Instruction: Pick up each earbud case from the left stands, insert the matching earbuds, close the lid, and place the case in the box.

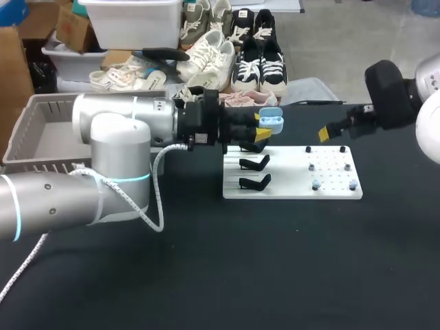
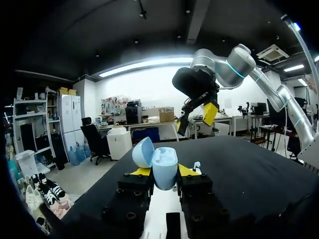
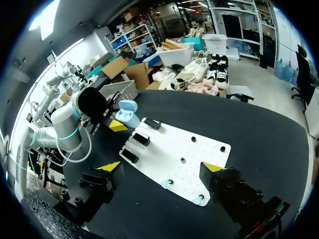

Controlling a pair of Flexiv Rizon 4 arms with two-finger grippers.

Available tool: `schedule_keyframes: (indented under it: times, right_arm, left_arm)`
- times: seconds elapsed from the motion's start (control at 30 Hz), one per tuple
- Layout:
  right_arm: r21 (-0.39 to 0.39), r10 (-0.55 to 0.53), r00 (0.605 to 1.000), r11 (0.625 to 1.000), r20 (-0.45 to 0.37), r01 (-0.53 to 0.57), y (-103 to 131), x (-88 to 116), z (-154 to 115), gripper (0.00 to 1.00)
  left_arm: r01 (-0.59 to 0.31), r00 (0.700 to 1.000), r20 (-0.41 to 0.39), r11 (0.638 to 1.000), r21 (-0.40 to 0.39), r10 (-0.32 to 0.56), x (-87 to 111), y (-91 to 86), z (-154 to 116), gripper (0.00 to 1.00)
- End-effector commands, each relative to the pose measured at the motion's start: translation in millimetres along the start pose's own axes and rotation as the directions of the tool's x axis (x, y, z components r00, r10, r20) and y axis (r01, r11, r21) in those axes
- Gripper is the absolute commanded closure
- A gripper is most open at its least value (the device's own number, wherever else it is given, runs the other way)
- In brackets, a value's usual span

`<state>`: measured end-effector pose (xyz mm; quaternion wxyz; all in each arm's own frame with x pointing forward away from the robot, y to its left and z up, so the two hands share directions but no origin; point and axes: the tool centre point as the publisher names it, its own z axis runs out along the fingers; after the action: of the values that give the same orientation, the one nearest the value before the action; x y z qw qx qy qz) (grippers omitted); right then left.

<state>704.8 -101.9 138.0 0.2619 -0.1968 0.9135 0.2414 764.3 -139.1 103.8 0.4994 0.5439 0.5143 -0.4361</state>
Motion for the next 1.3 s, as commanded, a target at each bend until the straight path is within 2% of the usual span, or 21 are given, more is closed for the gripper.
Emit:
schedule_keyframes:
  times: [0.03,0.23,0.57,1.0,1.3]
  right_arm:
    - [0.045,0.007,1.0,0.999,0.004,-0.007,1.5,4.5,-3.0,0.0]
    - [0.045,0.013,1.0,0.999,0.005,-0.013,0.6,4.8,-2.0,0.0]
    - [0.043,0.013,1.0,0.999,0.002,-0.013,0.0,4.2,0.0,0.0]
    - [0.047,0.019,1.0,0.999,0.003,-0.019,-2.2,6.7,-1.7,0.0]
    - [0.105,0.011,1.0,0.994,-0.02,-0.009,-3.3,11.7,-14.8,0.0]
  left_arm:
    - [0.0,1.0,-0.004,1.0,0.004,0.0,1.0,-2.6,1.7,1.0]
    - [0.021,1.0,0.016,0.999,0.025,-0.022,4.6,-5.6,3.7,1.0]
    - [0.029,0.999,-0.017,0.999,0.022,-0.029,8.3,-9.1,4.5,1.0]
    - [0.033,0.999,-0.017,0.999,0.016,-0.032,7.7,-9.5,4.6,1.0]
    - [0.033,0.999,-0.017,0.999,0.016,-0.032,7.7,-9.5,4.6,1.0]
